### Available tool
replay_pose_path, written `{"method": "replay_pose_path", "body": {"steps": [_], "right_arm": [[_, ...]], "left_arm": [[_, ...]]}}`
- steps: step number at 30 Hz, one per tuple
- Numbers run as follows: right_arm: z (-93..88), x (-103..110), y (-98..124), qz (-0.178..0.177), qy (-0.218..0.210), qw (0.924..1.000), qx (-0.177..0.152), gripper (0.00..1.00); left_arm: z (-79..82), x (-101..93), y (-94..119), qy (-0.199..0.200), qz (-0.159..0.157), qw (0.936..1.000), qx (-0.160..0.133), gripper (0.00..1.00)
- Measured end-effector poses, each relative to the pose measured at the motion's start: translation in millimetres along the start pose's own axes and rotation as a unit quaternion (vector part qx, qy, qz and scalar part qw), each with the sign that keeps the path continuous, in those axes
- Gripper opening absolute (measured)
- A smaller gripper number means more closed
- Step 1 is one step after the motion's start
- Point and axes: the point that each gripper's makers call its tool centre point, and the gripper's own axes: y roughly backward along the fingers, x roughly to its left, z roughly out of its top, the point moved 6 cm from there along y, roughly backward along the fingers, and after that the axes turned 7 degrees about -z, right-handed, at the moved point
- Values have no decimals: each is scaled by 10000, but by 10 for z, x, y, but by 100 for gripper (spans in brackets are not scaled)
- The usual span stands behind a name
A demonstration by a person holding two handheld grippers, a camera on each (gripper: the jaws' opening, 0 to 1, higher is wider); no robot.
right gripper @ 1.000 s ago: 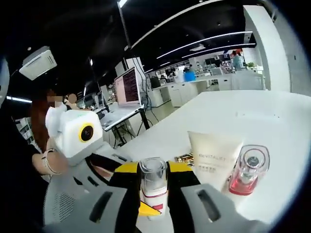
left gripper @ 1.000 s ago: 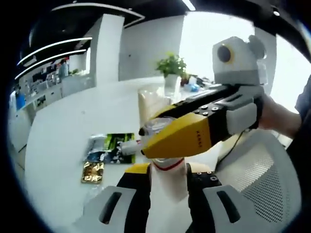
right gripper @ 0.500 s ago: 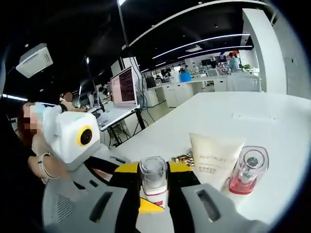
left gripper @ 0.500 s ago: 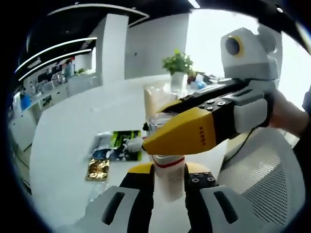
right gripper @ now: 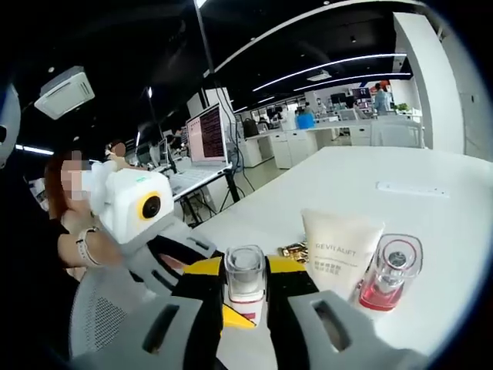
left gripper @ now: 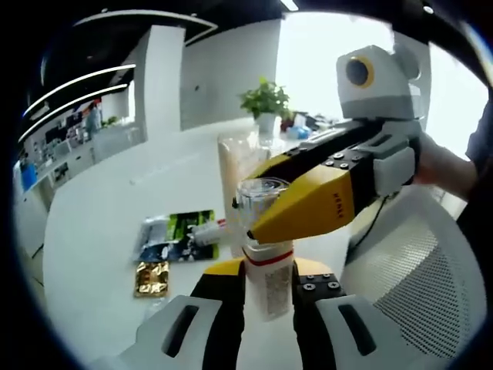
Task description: Arrange the skincare products in the storage area until every visible bottle or jar stands upright without overlapping.
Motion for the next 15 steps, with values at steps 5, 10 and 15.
{"method": "replay_pose_path", "body": {"steps": [5,10,15], "right_arm": [[53,-4,122,406,305,9983,-274,19],[79,-6,207,815,324,9954,-385,23],[78,48,192,1141,358,9920,-400,25]], "left_arm": [[-22,31,43,-99,-278,9996,-32,18],[-40,-3,52,-298,-612,9977,6,19],[-23,-75,41,-434,-887,9951,-80,19]]}}
